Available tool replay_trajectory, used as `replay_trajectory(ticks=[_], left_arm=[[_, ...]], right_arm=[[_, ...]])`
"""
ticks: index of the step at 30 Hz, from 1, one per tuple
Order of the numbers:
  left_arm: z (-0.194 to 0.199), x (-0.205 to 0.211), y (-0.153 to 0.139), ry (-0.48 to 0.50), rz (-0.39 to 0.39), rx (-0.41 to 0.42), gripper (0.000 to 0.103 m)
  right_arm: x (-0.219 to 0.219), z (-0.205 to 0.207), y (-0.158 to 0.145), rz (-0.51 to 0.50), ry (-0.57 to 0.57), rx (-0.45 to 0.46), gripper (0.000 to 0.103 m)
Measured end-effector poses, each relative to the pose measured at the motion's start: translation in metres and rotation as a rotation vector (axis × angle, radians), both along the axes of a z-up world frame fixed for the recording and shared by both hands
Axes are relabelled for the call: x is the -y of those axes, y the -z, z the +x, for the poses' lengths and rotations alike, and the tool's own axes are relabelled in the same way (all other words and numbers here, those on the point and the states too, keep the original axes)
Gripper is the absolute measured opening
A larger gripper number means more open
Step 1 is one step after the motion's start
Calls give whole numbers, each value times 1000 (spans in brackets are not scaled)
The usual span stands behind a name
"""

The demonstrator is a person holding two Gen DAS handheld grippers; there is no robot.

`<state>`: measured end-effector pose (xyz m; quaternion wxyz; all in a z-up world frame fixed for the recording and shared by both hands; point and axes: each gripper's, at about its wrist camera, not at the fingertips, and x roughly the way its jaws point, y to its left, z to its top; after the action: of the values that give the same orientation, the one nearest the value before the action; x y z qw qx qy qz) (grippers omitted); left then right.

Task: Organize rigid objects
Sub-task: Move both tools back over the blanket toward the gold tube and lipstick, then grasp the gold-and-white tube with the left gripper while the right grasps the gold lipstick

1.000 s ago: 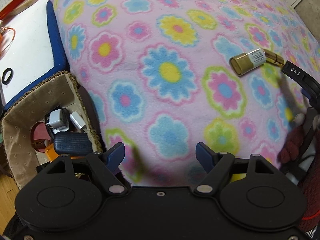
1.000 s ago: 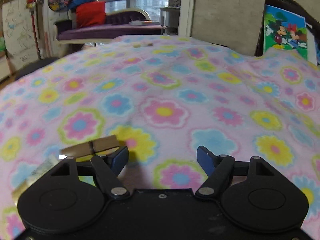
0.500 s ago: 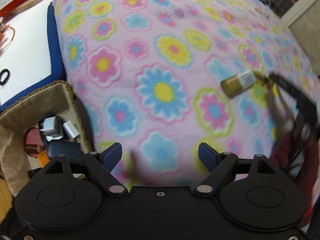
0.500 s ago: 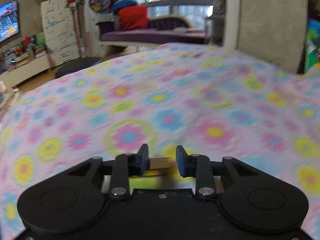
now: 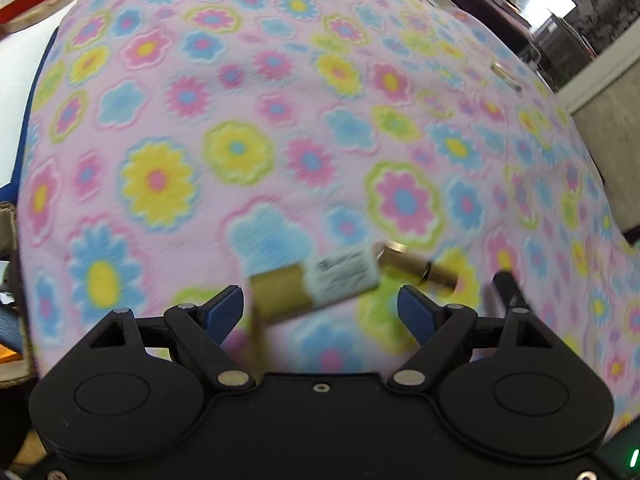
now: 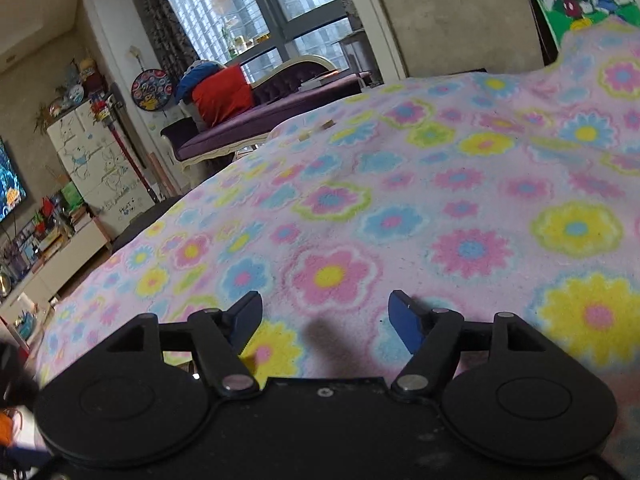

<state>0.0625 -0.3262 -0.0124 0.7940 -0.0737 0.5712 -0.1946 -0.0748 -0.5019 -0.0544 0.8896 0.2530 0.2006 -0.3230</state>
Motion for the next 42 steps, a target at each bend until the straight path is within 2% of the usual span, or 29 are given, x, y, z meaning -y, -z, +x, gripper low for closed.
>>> replay_trajectory(ticks=[4, 8, 10, 12, 16, 17, 19, 23, 27, 30, 34, 36, 37, 38, 39, 42], left_arm=[[3, 18, 15, -75, 76, 4, 87], [5, 21, 28, -127, 92, -39, 87], [3, 23, 29, -117, 116, -21, 87], [3, 20, 28, -107, 138, -15, 87], [11, 6, 29, -59, 134, -44, 83], [14, 1, 28, -40, 130, -53, 83], [20, -7, 28, 7, 120, -69, 83], [24, -20, 26, 88, 153, -73, 83], [23, -28, 27, 161, 206, -37, 83], [23, -32, 28, 163, 205, -19, 82], [20, -37, 26, 129, 185, -6, 83], [17, -42, 23, 91, 176, 2, 83], [16, -42, 22, 75, 175, 7, 86], [16, -43, 21, 62, 174, 13, 88], [15, -44, 20, 46, 174, 21, 88], [18, -46, 23, -14, 162, 22, 89]], right_arm=[[4, 0, 1, 15, 3, 10, 70], [2, 0, 0, 9, 3, 5, 70], [1, 1, -1, -1, -5, -9, 72], [-4, 6, -1, -16, -35, -30, 84], [-18, 18, -5, -96, -85, -96, 92], [-22, 21, -5, -115, -98, -115, 100], [-32, 28, -6, -170, -110, -157, 103], [-55, 42, -7, -260, -137, -218, 103], [-71, 48, -7, -271, -201, -222, 103], [-77, 54, -3, -290, -214, -224, 103], [-70, 72, 9, -227, -246, -329, 103], [-70, 74, 11, -230, -250, -341, 102], [-70, 73, 11, -233, -250, -333, 97], [-70, 72, 11, -236, -249, -333, 80], [-70, 72, 11, -242, -241, -335, 74], [-68, 70, 11, -235, -238, -328, 72]])
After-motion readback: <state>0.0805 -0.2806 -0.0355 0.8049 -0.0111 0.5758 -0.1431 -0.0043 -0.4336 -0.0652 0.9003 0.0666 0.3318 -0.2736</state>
